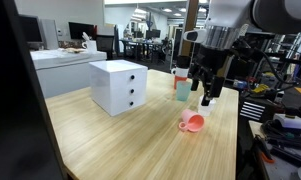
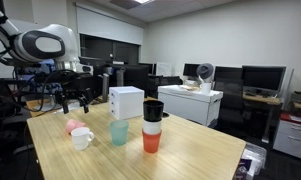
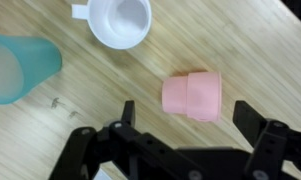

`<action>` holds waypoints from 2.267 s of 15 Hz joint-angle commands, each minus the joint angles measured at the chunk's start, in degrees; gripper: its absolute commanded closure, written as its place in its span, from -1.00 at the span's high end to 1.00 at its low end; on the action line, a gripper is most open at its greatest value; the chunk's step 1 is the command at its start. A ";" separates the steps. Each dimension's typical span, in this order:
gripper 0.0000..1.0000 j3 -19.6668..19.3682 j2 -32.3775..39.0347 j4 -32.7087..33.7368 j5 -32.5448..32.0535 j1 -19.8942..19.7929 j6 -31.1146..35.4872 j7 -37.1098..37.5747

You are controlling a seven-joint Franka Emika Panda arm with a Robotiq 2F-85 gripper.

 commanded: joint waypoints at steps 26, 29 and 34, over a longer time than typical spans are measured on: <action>-0.90 1.45 14.48 9.53 1.35 0.14 -7.15 -2.49; -0.88 1.58 15.37 11.24 0.87 -0.38 -7.76 -1.57; -0.87 1.72 15.99 12.95 0.62 -0.80 -9.35 -1.10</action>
